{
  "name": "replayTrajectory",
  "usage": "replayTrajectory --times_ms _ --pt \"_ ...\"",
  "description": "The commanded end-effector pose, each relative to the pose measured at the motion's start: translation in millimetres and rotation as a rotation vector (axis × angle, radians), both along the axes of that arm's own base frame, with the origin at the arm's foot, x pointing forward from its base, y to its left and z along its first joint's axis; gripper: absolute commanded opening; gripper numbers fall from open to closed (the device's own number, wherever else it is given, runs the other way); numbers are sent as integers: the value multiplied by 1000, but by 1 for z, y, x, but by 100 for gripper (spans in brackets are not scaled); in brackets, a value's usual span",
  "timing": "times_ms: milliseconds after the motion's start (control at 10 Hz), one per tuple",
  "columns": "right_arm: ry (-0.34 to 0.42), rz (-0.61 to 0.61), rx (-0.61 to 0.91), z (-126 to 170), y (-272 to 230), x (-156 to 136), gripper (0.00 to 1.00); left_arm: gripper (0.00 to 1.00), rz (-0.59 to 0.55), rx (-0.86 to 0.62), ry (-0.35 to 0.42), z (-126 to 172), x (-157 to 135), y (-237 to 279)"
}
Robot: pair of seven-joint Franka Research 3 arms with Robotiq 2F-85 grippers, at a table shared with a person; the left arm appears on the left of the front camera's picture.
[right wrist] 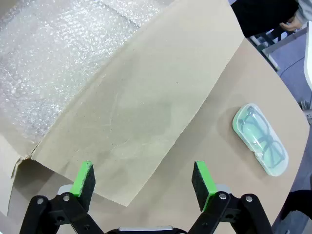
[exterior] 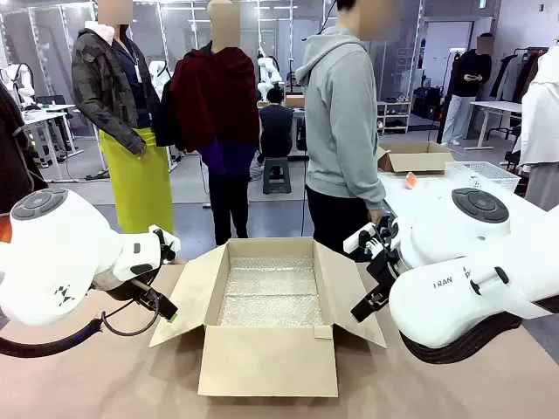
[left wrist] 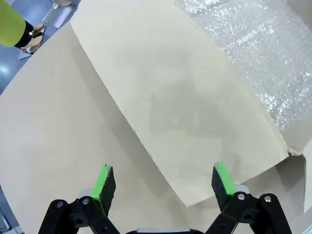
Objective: Pack the glasses set securely to prepare it for shipping.
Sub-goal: Place the Glasses case inside the Package Box.
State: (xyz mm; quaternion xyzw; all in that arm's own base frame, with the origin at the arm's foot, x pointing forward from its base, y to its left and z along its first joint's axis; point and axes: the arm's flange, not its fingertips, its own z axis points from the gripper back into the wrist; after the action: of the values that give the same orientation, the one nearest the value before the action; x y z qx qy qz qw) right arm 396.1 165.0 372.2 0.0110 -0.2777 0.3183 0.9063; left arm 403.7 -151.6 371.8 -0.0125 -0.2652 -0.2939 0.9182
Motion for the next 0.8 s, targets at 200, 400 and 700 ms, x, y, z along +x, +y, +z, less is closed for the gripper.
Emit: replayTrajectory --times_ms 200,400,700 --pt "0 0 0 0 0 0 100 100 0 0 0 0 0 0" --pt "0 0 0 0 0 0 100 100 0 0 0 0 0 0" --pt "0 0 0 0 0 0 100 100 0 0 0 0 0 0"
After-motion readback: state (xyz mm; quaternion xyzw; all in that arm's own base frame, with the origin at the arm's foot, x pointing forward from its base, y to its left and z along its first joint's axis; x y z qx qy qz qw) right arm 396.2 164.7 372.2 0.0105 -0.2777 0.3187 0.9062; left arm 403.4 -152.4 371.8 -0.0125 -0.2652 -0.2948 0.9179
